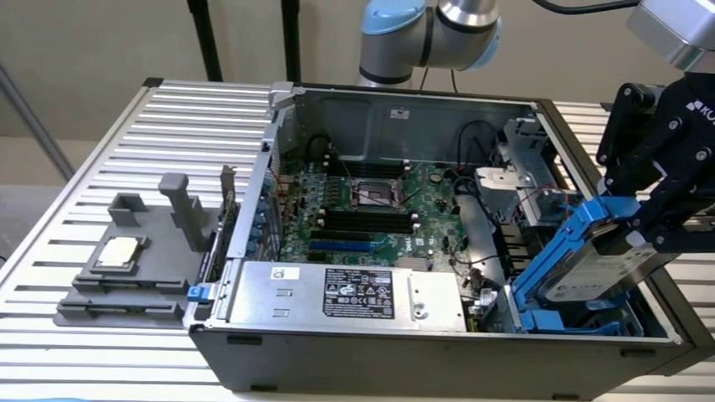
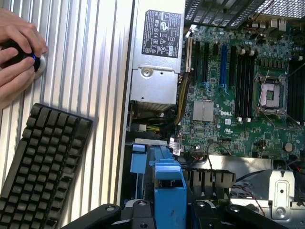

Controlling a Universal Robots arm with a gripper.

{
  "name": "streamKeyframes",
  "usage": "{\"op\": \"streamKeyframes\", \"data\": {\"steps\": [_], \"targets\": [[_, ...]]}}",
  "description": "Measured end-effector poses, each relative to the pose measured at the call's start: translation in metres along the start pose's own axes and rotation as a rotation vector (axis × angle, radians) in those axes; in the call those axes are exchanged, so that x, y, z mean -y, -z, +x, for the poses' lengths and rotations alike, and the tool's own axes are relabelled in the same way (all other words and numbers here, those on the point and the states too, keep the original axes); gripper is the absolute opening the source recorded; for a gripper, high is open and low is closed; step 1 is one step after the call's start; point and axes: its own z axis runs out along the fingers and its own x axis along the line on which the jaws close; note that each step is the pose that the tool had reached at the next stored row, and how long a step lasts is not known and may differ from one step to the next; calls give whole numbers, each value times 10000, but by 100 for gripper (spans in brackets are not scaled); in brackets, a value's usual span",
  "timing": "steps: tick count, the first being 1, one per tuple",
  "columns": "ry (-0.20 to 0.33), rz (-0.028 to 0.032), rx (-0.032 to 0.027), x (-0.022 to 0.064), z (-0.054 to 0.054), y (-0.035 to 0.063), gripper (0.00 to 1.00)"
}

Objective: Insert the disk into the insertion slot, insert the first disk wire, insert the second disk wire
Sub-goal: 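Insert the disk into the insertion slot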

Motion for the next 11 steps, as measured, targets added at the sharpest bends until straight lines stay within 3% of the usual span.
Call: {"op": "streamKeyframes", "data": {"steps": [5,11], "targets": [[0,0,-4,-5,-9,105,32],[-76,5,-8,-5,-10,113,32]]}}
